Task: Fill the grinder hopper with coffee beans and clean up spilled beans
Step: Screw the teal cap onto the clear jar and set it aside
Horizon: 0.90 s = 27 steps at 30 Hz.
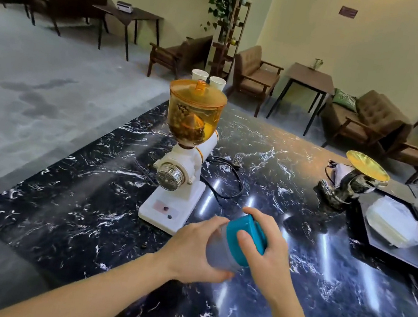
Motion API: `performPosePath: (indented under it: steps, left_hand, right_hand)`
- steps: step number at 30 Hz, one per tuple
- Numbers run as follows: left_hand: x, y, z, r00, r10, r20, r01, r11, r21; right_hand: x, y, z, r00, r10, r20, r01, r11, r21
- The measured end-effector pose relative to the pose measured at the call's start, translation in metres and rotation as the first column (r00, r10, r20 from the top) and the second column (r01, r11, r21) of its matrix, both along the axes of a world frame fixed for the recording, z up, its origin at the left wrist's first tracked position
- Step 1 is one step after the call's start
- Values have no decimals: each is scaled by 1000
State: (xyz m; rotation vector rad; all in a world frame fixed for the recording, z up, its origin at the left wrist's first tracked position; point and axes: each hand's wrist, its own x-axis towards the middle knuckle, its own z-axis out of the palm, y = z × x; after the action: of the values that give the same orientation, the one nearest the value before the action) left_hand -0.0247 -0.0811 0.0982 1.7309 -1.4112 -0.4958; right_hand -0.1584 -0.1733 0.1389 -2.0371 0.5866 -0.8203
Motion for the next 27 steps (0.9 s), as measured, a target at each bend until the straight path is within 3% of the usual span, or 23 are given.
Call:
performPosePath:
  steps: [6, 8, 9, 11, 12, 14, 16, 18, 20, 21, 23, 25, 27]
  left_hand:
    - [17, 1, 20, 994, -79, -73, 81, 996, 22]
    - [18, -5, 21, 999, -41, -6, 41, 999, 33]
    - [17, -11, 18, 995, -12, 99, 9, 1000, 27]
    - [10, -25, 10, 956, 32, 291, -31, 999, -9]
    - [4, -32, 5, 951, 34, 306, -31, 999, -15]
    - [-4, -46, -4, 967, 28, 254, -24, 1000, -17]
    - [-15, -62, -11, 978, 2, 210, 3, 1000, -25]
    - [-33, -77, -16, 969, -63, 238, 66, 998, -2]
    - [-59, -92, -19, 958, -130, 256, 126, 992, 30]
    - [-72, -101, -22, 967, -141, 214, 135, 990, 44]
    - [-102, -120, -23, 990, -135, -35, 136, 989, 56]
    - [-132, -145, -26, 950, -155, -271, 171, 985, 36]
    - [-167, -173, -32, 892, -263, -367, 295, 955, 33]
  right_hand:
    - [10, 7, 13, 997, -2, 72, 6, 998, -61]
    - [19, 6, 12, 987, -148, 59, 147, 989, 30]
    - [25, 6, 9, 960, -278, 31, 274, 957, 92]
    - [33, 2, 2, 860, -500, -104, 511, 845, 158]
    - [32, -2, 1, 829, -528, -185, 556, 814, 166]
    - [14, -15, 0, 871, -430, -238, 487, 822, 297]
    - [-9, -25, -1, 925, -341, -167, 379, 801, 463]
    - [-35, -31, -7, 856, -481, -187, 514, 762, 393]
    - [-57, -39, -14, 711, -662, -238, 703, 658, 270]
    - [-70, -45, -19, 690, -691, -216, 723, 636, 271]
    - [-101, -58, -35, 748, -659, -82, 629, 664, 403]
    - [-134, -71, -56, 829, -558, 23, 459, 704, 541]
    - [-172, -91, -80, 861, -506, 44, 397, 724, 563]
